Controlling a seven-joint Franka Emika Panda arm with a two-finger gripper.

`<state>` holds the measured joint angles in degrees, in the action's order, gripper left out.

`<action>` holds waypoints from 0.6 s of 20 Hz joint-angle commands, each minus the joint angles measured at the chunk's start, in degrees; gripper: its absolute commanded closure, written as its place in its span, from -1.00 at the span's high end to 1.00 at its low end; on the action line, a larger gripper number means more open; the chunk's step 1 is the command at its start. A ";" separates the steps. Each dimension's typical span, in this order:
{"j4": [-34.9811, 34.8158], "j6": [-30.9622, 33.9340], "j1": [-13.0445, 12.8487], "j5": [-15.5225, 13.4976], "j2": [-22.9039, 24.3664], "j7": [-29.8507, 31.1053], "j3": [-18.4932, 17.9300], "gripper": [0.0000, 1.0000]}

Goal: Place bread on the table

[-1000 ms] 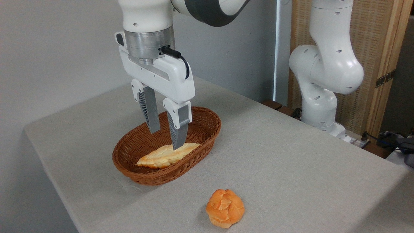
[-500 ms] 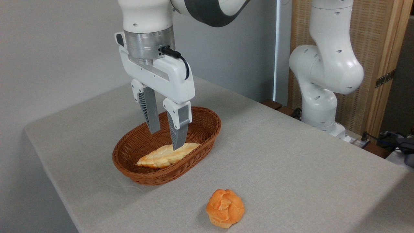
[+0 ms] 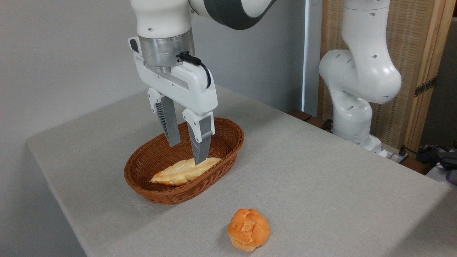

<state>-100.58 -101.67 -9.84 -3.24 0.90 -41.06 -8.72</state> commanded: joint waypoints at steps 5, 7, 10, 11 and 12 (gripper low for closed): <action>0.38 2.35 -0.01 -0.45 0.33 0.11 -0.51 1.00; 0.38 2.35 -0.01 -0.45 0.33 -0.16 -0.59 1.00; 0.03 2.35 -0.09 -0.36 0.33 -0.16 -0.51 1.00; -0.32 2.26 -0.27 -0.45 0.33 0.10 -0.42 1.00; -0.58 2.17 -0.36 -0.45 0.41 0.28 -0.24 1.00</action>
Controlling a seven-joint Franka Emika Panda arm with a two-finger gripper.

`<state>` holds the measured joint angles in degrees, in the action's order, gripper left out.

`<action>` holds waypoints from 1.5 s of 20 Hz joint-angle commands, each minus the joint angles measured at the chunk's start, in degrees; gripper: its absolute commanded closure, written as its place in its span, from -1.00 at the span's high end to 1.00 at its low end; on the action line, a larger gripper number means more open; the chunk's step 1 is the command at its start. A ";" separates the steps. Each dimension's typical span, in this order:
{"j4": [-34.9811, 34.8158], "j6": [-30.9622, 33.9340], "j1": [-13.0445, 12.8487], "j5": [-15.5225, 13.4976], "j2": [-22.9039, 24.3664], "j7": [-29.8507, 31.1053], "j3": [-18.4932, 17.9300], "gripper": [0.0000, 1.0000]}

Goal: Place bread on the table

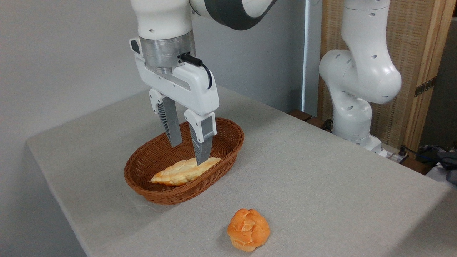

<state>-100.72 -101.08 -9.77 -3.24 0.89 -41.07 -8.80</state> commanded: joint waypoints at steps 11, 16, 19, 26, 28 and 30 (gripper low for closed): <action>-3.26 0.71 -3.14 -0.45 0.78 11.08 1.24 0.99; -6.50 -1.65 -7.19 -0.45 0.87 16.63 1.41 0.99; -9.40 -5.69 -9.21 -0.28 0.87 19.87 1.41 0.99; -13.80 -11.50 -10.36 1.21 0.69 20.59 1.50 0.99; -14.85 -12.20 -10.97 1.83 0.52 20.59 1.50 0.99; -15.82 -13.08 -11.15 3.06 0.43 20.59 1.50 0.99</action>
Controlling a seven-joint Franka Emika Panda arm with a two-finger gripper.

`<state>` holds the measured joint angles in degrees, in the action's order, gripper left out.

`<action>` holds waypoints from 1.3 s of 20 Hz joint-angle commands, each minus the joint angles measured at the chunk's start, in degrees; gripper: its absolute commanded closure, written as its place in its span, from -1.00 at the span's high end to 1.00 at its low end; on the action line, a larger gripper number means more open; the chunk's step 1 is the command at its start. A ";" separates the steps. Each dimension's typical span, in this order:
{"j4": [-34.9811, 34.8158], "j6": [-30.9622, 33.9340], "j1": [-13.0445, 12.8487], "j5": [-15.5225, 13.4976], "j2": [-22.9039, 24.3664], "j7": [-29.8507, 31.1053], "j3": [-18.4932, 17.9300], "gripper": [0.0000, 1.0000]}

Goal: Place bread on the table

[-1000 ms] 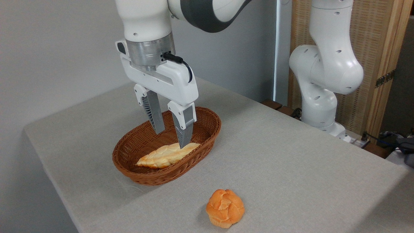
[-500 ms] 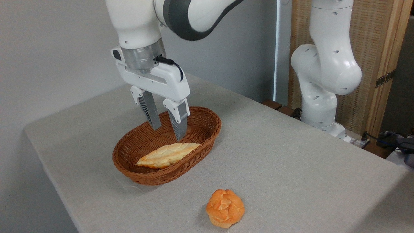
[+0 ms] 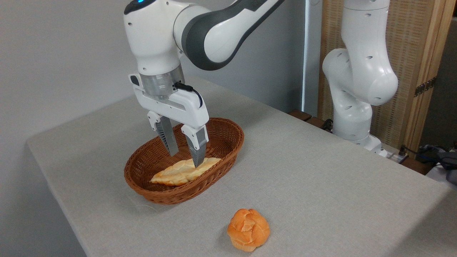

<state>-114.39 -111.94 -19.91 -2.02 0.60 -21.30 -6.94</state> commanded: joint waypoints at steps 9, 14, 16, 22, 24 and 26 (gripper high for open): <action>-3.29 -2.94 -2.23 3.87 -1.21 0.82 -0.36 0.99; -3.29 -3.03 -2.32 4.57 -3.23 0.82 -0.36 0.99; -3.29 -2.94 -2.67 4.66 -3.85 0.73 -0.36 0.98; -3.21 -2.94 -2.67 5.10 -4.03 0.29 -0.36 0.00; -3.21 -2.94 -2.67 5.01 -4.03 0.29 -0.36 -0.25; -3.21 -2.94 -2.67 5.01 -4.03 0.29 -0.36 -0.30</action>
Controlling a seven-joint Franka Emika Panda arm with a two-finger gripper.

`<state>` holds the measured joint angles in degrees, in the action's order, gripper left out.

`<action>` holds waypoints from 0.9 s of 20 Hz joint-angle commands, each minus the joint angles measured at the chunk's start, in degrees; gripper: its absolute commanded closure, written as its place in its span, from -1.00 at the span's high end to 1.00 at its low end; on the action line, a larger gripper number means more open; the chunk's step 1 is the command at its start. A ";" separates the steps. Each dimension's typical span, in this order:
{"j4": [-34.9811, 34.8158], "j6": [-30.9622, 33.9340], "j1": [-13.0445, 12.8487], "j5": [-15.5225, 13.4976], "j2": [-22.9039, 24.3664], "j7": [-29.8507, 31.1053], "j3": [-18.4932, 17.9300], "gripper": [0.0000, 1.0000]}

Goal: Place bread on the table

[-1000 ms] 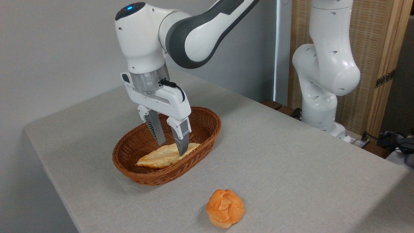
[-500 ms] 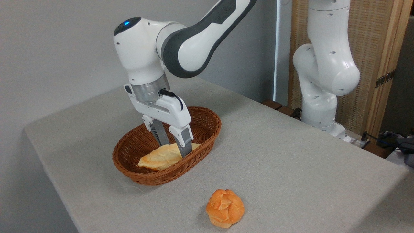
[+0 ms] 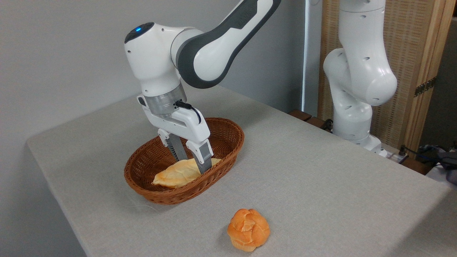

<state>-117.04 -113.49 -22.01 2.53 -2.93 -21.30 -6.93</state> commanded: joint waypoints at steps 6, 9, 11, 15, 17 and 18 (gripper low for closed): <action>-0.56 -1.38 -0.57 0.46 -0.32 0.21 -0.36 -0.30; -0.47 -1.38 -0.57 0.46 -0.32 0.21 -0.36 -0.29; -0.39 -1.38 -0.57 0.46 -0.15 0.21 -0.36 -0.28; 0.49 -1.30 -0.57 0.29 0.82 0.73 -0.27 -0.28; 1.02 -1.12 -0.57 0.02 1.43 0.82 -0.27 -0.27; 1.28 -0.86 -0.66 0.02 1.70 0.82 -0.27 -0.26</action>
<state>-116.37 -113.49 -22.02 2.87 -2.52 -21.30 -7.10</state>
